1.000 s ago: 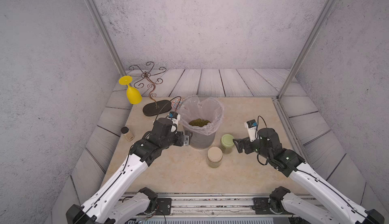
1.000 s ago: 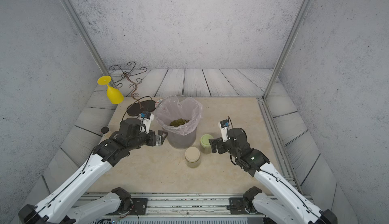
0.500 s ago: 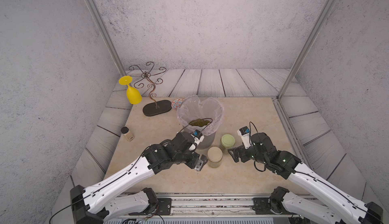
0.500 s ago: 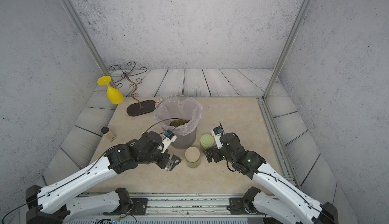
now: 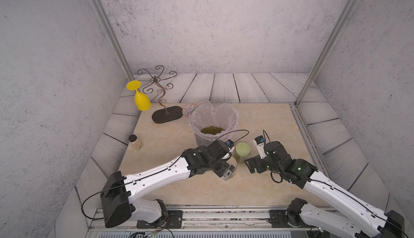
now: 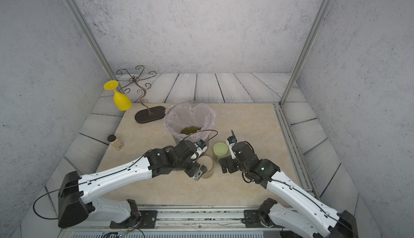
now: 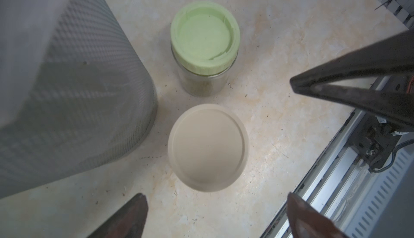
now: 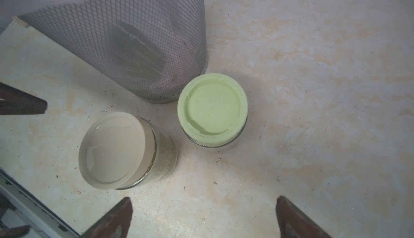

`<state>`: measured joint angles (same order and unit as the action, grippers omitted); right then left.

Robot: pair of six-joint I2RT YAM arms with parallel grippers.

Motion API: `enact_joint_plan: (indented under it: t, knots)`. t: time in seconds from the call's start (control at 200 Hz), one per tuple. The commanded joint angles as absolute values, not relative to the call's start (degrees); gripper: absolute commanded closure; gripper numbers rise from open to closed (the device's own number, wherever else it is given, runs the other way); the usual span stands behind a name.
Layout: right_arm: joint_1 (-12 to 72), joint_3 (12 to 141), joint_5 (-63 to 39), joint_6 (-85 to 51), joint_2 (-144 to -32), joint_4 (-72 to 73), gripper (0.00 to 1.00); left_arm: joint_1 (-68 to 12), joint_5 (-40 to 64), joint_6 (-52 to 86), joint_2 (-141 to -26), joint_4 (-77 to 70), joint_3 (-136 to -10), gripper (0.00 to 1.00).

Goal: Empty moldy mung beans from jars
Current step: Pick up the jar from the center of the board.

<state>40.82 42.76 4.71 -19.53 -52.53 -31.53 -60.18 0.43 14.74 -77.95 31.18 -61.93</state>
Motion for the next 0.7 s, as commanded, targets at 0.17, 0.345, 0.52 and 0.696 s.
enact_joint_plan:
  t: [0.17, 0.345, 0.52, 0.696]
  knots:
    - [40.5, 42.1, 6.3, -19.7, -54.2, -32.3, 0.01, -60.5, 2.8, 10.1, -83.7, 26.9, -64.0, 0.02]
    - [40.2, 41.3, 5.7, -19.4, -53.9, -31.3, 0.01, -60.5, 2.2, 9.5, -87.2, 26.1, -64.5, 0.02]
    - [40.2, 40.6, 4.7, -18.6, -53.9, -30.4, 0.01, -60.5, -1.5, 9.2, -90.1, 27.0, -65.3, 0.02]
    - [40.1, 40.3, 4.1, -17.9, -54.0, -29.9, 0.01, -60.6, -5.1, 9.1, -91.0, 31.6, -68.0, 0.02]
